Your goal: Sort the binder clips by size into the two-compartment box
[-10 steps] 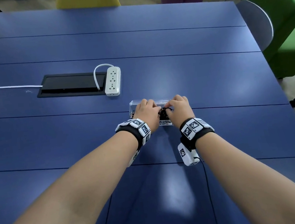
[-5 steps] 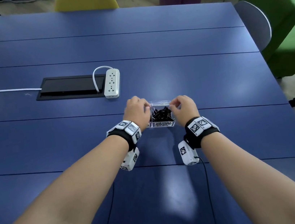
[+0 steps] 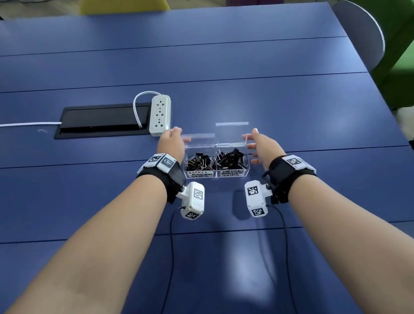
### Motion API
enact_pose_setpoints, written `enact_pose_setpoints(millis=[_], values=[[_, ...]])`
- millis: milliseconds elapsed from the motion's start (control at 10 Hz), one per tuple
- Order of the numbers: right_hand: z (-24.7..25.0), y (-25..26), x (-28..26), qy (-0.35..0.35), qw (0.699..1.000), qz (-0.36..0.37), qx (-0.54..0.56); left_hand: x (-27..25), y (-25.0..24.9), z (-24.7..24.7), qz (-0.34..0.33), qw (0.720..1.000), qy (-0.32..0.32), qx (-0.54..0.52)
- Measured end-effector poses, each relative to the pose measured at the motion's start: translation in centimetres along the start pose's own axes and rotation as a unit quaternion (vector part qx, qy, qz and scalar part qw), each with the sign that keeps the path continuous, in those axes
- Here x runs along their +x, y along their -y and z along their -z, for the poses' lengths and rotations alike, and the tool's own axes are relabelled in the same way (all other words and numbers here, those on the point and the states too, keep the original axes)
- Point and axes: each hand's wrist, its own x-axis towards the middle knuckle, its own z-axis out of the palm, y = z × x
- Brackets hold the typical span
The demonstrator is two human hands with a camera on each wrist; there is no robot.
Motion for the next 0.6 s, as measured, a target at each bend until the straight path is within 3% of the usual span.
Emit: enact_pose_setpoints(millis=[100,200,300,600], values=[[0.1,-1.3,-1.2,-0.003,0.999,0.031,0.007,-1.3,1.4,0.6,-0.051,0.996,0.017,0.071],[0.1,-3.0,-2.5,-0.016,0.989,0.112,-0.092,-2.4,3.9,1.1,-0.097,0.98,0.044,0.17],[-0.4,-3.7,-3.2,-0.027,0.973,0.161,-0.162,-3.4,5.1,1.2,-0.125,0.97,0.029,0.207],[-1.2,-1.7,-4.2,-0.037,0.949,0.159,-0.271,-3.9,3.5,1.6,-0.14,0.962,0.025,0.235]])
